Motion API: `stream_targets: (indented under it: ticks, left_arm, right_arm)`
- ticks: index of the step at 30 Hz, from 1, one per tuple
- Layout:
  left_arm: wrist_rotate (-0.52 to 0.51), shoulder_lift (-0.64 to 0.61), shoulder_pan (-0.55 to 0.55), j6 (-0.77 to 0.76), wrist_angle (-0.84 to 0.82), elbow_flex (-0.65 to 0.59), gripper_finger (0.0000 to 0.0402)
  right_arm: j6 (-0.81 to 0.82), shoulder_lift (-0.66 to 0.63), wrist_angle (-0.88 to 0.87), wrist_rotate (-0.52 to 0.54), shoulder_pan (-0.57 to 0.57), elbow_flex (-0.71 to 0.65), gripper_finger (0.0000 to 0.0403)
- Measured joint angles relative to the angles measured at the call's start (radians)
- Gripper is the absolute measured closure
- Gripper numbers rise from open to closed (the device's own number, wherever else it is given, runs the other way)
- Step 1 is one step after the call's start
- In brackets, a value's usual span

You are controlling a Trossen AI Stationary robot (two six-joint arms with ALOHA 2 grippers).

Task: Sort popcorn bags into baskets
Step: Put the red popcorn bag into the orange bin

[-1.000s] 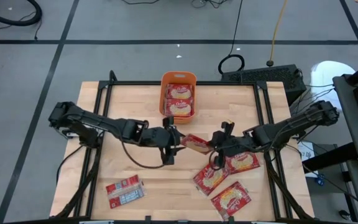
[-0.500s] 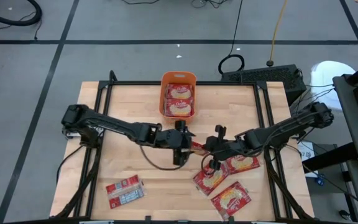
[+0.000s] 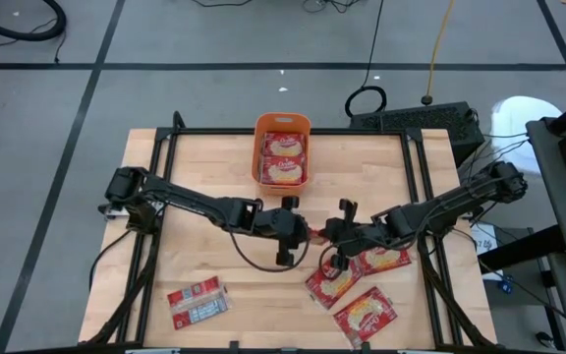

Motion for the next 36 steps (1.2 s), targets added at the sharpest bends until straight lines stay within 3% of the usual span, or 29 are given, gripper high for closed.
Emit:
stream_targets:
  ticks: [5, 13, 20, 27, 31, 36]
  left_arm:
    - [0.017, 0.0, 0.014, -0.007, -0.025, 0.001, 0.0375]
    - [0.018, -0.001, 0.014, -0.018, -0.022, 0.002, 0.0361]
    - [0.023, -0.046, 0.005, -0.036, -0.041, 0.0, 0.0379]
    - [0.031, -0.145, -0.036, -0.058, -0.098, -0.001, 0.0376]
    - [0.023, -0.199, -0.071, -0.058, -0.118, -0.001, 0.0379]
    - [-0.009, -0.269, -0.1, -0.058, -0.1, 0.0, 0.0374]
  right_arm:
    - [-0.006, 0.001, 0.003, 0.009, 0.0, 0.0, 0.0399]
    - [-0.016, 0.0, 0.004, 0.03, 0.0, 0.0, 0.0394]
    - [-0.004, -0.077, 0.011, 0.041, 0.002, -0.001, 0.0309]
    - [0.023, -0.218, 0.072, 0.178, 0.075, -0.102, 0.0228]
    - [0.015, -0.291, 0.316, 0.182, 0.118, -0.274, 0.0205]
    - [-0.125, -0.298, 0.923, 0.16, 0.147, -0.561, 0.0193]
